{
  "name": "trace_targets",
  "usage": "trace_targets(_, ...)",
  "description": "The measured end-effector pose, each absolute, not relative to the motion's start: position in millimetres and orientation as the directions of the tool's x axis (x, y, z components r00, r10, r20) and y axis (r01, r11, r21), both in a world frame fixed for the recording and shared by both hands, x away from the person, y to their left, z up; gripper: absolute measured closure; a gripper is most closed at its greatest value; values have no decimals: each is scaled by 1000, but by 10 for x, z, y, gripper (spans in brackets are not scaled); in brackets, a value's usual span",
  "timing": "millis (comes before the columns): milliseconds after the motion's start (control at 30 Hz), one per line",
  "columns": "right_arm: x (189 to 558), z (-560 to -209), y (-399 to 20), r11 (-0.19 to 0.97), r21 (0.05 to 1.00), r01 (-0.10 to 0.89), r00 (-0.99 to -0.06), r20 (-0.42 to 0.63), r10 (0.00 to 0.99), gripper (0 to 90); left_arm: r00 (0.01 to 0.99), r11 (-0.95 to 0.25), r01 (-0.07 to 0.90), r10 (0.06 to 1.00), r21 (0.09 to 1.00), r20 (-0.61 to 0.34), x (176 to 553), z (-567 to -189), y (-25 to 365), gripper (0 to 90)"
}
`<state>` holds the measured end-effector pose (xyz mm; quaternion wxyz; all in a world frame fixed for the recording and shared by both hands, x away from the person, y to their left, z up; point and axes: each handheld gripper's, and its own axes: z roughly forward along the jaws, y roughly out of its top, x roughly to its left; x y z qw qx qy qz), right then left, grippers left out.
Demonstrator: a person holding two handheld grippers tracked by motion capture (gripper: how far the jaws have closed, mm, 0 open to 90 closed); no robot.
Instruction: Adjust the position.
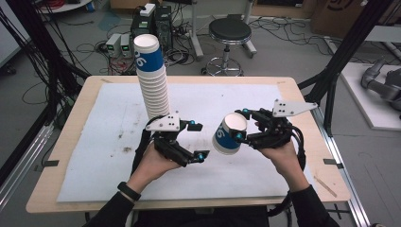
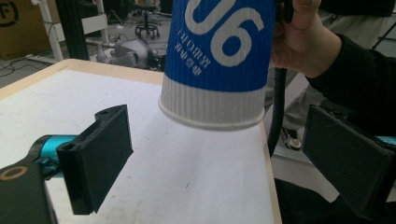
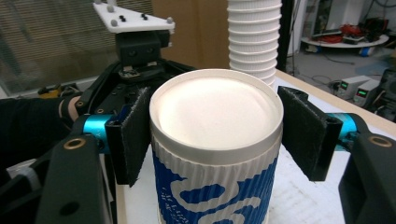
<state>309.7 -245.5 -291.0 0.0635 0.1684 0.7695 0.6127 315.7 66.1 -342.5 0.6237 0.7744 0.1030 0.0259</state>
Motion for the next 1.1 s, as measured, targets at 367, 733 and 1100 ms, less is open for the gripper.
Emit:
trace_targets(367, 3078, -2899, -2363, 230, 956, 180, -954, 113, 279, 303, 989, -236, 109, 127, 966, -80, 3167, -3440, 450, 85)
trace_targets(733, 3059, -2911, -2279, 249, 952, 177, -962, 114, 249, 303, 990, -257, 109, 115, 960, -82, 3176, -3477, 308, 85)
trace_targets(1100, 3046, -2921, -2222, 251, 952, 174, -966, 116, 233, 303, 989, -261, 121, 113, 958, -94, 3179, -3500, 246, 85)
